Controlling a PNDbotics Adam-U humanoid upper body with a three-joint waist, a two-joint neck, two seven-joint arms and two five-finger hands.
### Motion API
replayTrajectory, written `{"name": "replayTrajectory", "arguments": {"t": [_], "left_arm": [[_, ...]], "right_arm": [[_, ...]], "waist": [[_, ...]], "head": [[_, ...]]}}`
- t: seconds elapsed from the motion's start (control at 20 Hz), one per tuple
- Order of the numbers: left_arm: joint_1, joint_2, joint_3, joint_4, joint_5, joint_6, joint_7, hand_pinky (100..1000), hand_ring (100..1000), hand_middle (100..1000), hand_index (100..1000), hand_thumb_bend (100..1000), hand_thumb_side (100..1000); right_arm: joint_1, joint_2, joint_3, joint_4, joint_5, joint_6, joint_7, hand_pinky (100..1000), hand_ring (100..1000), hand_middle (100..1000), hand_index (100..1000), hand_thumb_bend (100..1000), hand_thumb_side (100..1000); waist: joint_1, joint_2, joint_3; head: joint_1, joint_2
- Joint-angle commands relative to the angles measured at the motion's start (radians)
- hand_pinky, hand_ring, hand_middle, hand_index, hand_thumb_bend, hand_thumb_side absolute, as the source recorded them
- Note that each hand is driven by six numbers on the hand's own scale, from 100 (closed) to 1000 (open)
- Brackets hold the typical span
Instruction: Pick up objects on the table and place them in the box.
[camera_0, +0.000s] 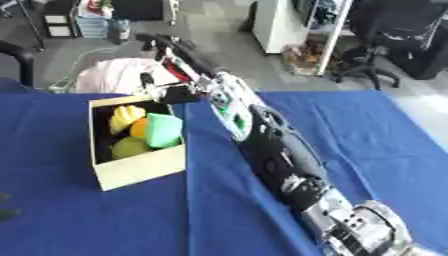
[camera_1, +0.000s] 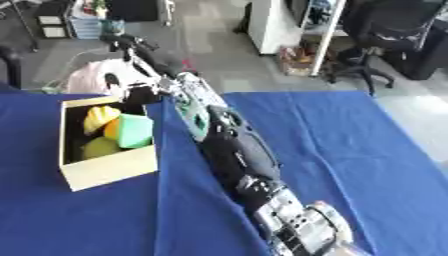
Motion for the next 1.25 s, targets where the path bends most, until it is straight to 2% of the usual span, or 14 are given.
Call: {"name": "replayTrajectory", "arguments": {"t": [0.05,0.3,0.45,0.6,0.75,0.95,1.25], "left_arm": [[-0.001,0.015,0.019,-0.012,-0.005,-0.003,0.015,906,729,756,800,100,710],[0.012,0.018,0.039,-0.010,-0.011,-0.004,0.036,906,729,755,799,100,710],[0.019,0.018,0.047,-0.009,-0.014,-0.004,0.045,906,729,755,799,100,711],[0.028,0.018,0.051,-0.007,-0.016,-0.004,0.050,906,729,755,799,100,711],[0.037,0.019,0.056,-0.006,-0.019,-0.005,0.056,906,728,755,799,100,711],[0.051,0.018,0.062,-0.004,-0.023,-0.005,0.063,906,727,754,799,100,712],[0.056,0.019,0.068,-0.007,-0.028,-0.006,0.071,906,727,754,799,100,711]], "right_arm": [[0.013,-0.091,0.003,-0.162,-0.217,0.019,0.033,765,682,762,949,100,461],[0.125,-0.182,-0.044,-0.375,-0.494,0.103,0.046,748,671,751,938,100,522],[0.218,-0.205,-0.074,-0.466,-0.587,0.135,0.038,739,665,745,935,100,530],[0.327,-0.197,-0.104,-0.538,-0.653,0.158,0.042,725,656,739,932,100,524],[0.434,-0.171,-0.131,-0.586,-0.688,0.179,0.061,714,647,735,932,100,523],[0.568,-0.123,-0.159,-0.616,-0.684,0.191,0.085,692,623,710,924,100,527],[0.731,-0.062,-0.153,-0.635,-0.674,0.171,0.110,674,596,673,893,100,546]], "waist": [[-0.009,-0.024,-0.018],[-0.010,-0.028,-0.071],[-0.010,-0.029,-0.097],[-0.007,-0.032,-0.116],[-0.002,-0.035,-0.131],[0.004,-0.039,-0.152],[0.013,-0.035,-0.173]], "head": [[0.025,0.009],[0.068,0.036],[0.094,0.060],[0.123,0.090],[0.151,0.122],[0.194,0.168],[0.245,0.205]]}}
